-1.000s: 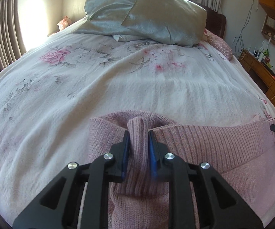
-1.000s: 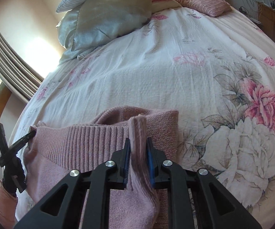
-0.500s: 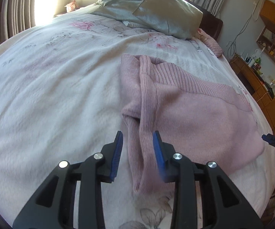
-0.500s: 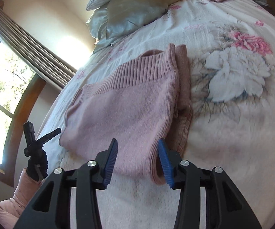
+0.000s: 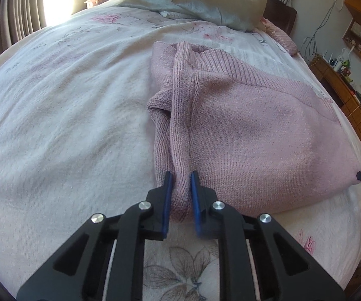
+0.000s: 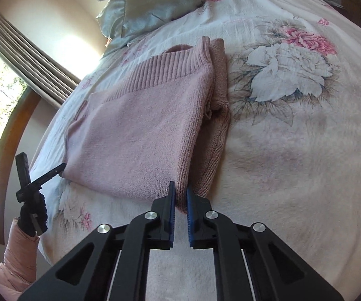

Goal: Fold small clothes

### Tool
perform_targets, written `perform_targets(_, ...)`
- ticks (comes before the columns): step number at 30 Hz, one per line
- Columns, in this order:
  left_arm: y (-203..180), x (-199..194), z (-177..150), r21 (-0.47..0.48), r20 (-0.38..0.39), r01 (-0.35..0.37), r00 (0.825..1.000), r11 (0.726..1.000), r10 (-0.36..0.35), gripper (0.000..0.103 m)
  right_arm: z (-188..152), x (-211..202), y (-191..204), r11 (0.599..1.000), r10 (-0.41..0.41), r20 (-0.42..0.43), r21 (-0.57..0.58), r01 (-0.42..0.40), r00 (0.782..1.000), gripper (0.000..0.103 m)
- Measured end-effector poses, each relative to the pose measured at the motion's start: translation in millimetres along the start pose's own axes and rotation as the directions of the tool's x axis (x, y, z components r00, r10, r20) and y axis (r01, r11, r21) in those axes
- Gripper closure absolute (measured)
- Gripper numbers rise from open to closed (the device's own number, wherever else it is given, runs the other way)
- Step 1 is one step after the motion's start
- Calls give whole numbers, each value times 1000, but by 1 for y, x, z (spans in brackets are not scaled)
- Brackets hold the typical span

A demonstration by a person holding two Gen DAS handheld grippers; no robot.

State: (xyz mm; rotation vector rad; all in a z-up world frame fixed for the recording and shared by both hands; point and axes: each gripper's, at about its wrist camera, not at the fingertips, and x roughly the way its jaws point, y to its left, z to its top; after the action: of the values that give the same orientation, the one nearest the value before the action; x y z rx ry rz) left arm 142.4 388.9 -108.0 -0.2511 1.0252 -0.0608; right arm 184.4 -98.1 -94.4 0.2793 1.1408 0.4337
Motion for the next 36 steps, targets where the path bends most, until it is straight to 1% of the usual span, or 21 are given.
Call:
perform_targets(4, 1, 2, -2, 5, 6, -1, 1000, 1000, 1, 89, -8, 17, -11, 1000, -13, -20, 18, 13, 1000, 96)
perform_targets(7, 2, 4, -3, 2, 7, -1, 1000, 1000, 1, 88, -11, 23, -17, 998, 7, -17, 57, -6, 1000, 96)
perform_targets(11, 2, 4, -5, -4, 15, -1, 1000, 1000, 1, 86, -10, 23, -12, 999, -21, -21, 33, 22, 1000, 95)
perform_targets(12, 2, 3, -5, -2, 14, 3, 1000, 1000, -3, 85, -9, 23, -10, 999, -28, -26, 26, 28, 999, 95)
perform_targets(13, 0, 2, -4, 6, 9, -1, 1000, 1000, 1, 81, -8, 22, -8, 999, -32, -28, 19, 32, 999, 95)
perform_targets(14, -1, -1, -2, 17, 3, -21, 1000, 1000, 21, 76, -6, 20, -5, 999, -30, -29, 18, 30, 999, 92)
perform_targets(15, -3, -5, 0, 24, -1, -46, 999, 999, 46, 62, -4, 16, -4, 999, -24, -30, 21, 24, 999, 87)
perform_targets(16, -3, -12, 4, 22, 9, -49, 999, 999, 48, 56, 0, 9, -1, 1000, -15, -18, 20, 15, 1000, 84)
perform_targets(17, -4, -21, 9, 15, 35, -30, 999, 999, 30, 56, 4, 1, 1, 1000, -4, -1, 17, 4, 1000, 77)
perform_targets(18, -7, -30, 14, 10, 63, -11, 998, 1000, 11, 55, 9, -6, 3, 1000, 8, 17, 15, -8, 1000, 66)
perform_targets(20, -21, -41, 26, 29, 98, 17, 995, 999, -20, 53, 22, -15, 3, 999, 21, 40, 31, -23, 999, 55)
perform_targets(22, -42, -42, 38, 72, 108, 39, 993, 997, -46, 50, 36, -13, -1, 998, 23, 35, 53, -25, 999, 55)
perform_targets(25, -76, -22, 51, 116, 77, 67, 994, 991, -77, 48, 52, 4, -18, 988, 74, -12, 134, -71, 997, 55)
perform_targets(26, -86, -13, 53, 123, 60, 76, 995, 989, -84, 48, 56, 11, -24, 986, 70, -30, 151, -65, 997, 55)
perform_targets(28, -100, 8, 57, 136, 36, 80, 996, 988, -86, 48, 60, 23, -32, 986, 35, -59, 162, -25, 998, 55)
perform_targets(29, -105, 17, 59, 140, 30, 77, 996, 987, -82, 48, 61, 28, -36, 984, 38, -70, 174, -26, 997, 55)
perform_targets(30, -109, 26, 60, 144, 21, 77, 997, 987, -81, 48, 61, 33, -40, 981, 52, -77, 189, -37, 996, 55)
perform_targets(33, -108, 48, 63, 123, -11, 78, 997, 989, -77, 48, 60, 44, -47, 968, 131, -79, 227, -110, 988, 55)
perform_targets(36, -105, 56, 62, 123, -12, 85, 996, 989, -84, 47, 56, 52, -51, 958, 174, -67, 241, -153, 982, 56)
